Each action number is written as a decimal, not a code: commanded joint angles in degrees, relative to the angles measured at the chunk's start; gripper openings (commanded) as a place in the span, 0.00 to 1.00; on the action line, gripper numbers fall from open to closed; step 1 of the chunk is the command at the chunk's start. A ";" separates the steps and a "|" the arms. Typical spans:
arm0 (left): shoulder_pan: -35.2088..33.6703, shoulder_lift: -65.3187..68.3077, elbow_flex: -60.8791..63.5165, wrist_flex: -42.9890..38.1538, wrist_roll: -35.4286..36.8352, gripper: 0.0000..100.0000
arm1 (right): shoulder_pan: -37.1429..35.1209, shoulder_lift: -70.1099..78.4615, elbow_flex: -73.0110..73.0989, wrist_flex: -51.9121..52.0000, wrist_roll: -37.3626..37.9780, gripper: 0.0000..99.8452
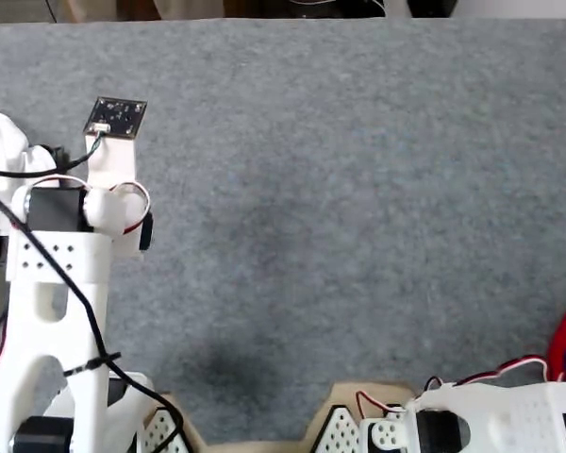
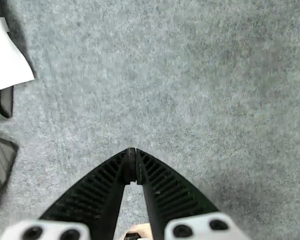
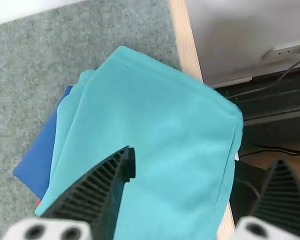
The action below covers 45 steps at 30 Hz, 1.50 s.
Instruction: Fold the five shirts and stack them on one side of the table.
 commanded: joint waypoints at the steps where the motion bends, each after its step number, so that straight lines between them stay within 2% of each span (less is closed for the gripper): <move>1: -0.53 -3.30 -4.13 1.41 -0.44 0.02 | 0.84 -0.75 -3.82 0.35 0.70 0.40; 5: -0.53 -6.02 -3.87 1.41 -0.44 0.02 | 0.40 -2.24 -3.82 2.20 1.23 0.40; 7: -1.58 -6.90 -4.13 1.41 -0.44 0.02 | -2.07 -4.18 -3.82 5.71 2.29 0.40; 10: -7.82 -7.16 -5.45 1.05 -0.70 0.02 | -9.54 -6.73 -3.65 14.95 2.55 0.40; 13: -15.74 -6.11 -6.77 0.97 -4.48 0.02 | -19.12 -8.48 -3.74 22.77 3.16 0.40; 16: -26.02 -4.00 -8.44 0.97 -8.09 0.02 | -27.65 -9.01 -1.98 22.95 2.99 0.38; 25: -55.65 12.44 -17.67 -7.30 -19.16 0.02 | -56.22 -9.19 4.18 22.95 2.90 0.05; 29: -63.30 22.11 -22.95 -9.93 -23.38 0.02 | -68.88 -9.01 6.81 22.95 2.73 0.01; 32: -66.81 29.67 -26.37 -12.31 -24.97 0.03 | -77.23 -9.10 8.57 22.95 2.73 0.01; 36: -69.01 39.43 -30.51 -14.07 -25.23 0.12 | -84.26 -8.84 8.92 22.95 2.90 0.01; 41: -67.69 49.89 -36.92 -14.07 -24.00 0.22 | -87.25 -8.75 8.75 22.95 3.08 0.01; 45: -66.20 57.63 -42.46 -15.74 -18.64 0.24 | -87.60 -8.75 8.92 21.63 2.81 0.01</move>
